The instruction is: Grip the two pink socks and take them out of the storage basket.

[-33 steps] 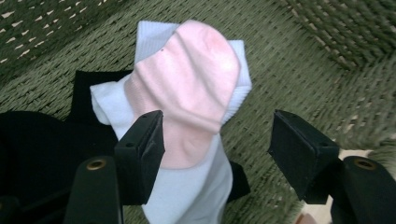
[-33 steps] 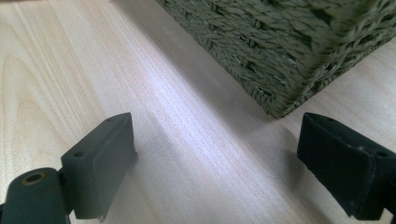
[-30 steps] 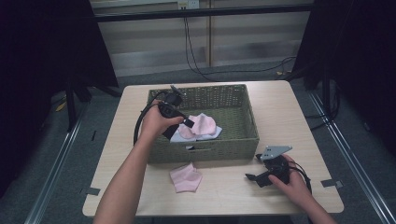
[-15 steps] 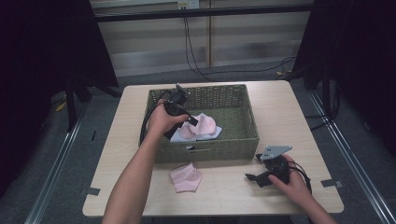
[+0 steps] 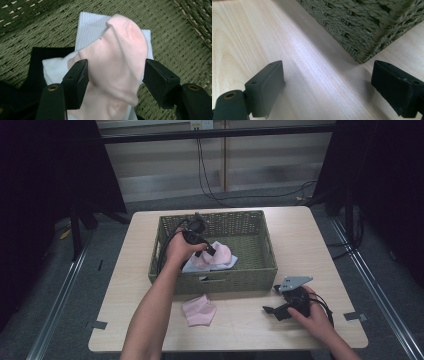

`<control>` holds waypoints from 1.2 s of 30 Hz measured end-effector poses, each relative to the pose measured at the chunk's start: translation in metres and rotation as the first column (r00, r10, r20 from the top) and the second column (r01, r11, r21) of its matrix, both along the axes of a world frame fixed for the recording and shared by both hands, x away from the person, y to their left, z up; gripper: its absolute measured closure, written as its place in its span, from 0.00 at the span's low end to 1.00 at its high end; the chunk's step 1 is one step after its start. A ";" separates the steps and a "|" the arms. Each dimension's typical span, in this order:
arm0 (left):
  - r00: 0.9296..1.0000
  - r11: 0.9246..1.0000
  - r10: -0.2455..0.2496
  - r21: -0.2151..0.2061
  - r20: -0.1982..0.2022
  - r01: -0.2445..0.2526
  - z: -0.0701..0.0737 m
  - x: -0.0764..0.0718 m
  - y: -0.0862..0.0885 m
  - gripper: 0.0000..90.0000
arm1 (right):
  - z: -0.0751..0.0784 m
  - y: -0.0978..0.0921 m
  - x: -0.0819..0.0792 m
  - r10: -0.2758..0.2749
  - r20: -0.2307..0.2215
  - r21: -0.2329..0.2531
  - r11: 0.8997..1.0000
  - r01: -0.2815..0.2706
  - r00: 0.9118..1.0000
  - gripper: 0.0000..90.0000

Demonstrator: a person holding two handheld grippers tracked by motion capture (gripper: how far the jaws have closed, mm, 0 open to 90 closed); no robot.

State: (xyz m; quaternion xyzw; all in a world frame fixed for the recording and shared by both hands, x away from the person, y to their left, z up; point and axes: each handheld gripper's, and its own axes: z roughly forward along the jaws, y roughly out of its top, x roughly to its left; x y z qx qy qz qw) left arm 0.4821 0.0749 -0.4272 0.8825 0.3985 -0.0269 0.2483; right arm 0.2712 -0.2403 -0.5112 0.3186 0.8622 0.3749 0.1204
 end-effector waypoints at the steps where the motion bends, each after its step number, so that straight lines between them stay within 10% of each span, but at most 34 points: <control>1: 1.000 1.000 0.000 0.016 -0.001 0.000 -0.003 0.001 -0.002 0.41 | 0.000 0.000 0.000 -0.001 0.001 -0.002 1.000 0.001 1.000 0.12; 8: 1.000 0.999 0.012 0.046 -0.013 -0.012 -0.015 0.002 -0.004 0.43 | 0.000 0.000 0.000 0.001 0.001 -0.002 1.000 -0.001 1.000 0.12; 18: 0.998 0.998 0.021 0.058 -0.051 -0.018 -0.010 0.002 0.002 0.88 | 0.000 0.000 0.000 0.002 -0.004 0.001 1.000 -0.002 1.000 0.12; 36: 0.997 1.000 -0.001 0.007 -0.083 0.001 0.037 -0.006 0.016 0.92 | 0.000 0.000 0.000 0.001 -0.002 0.000 1.000 -0.001 1.000 0.12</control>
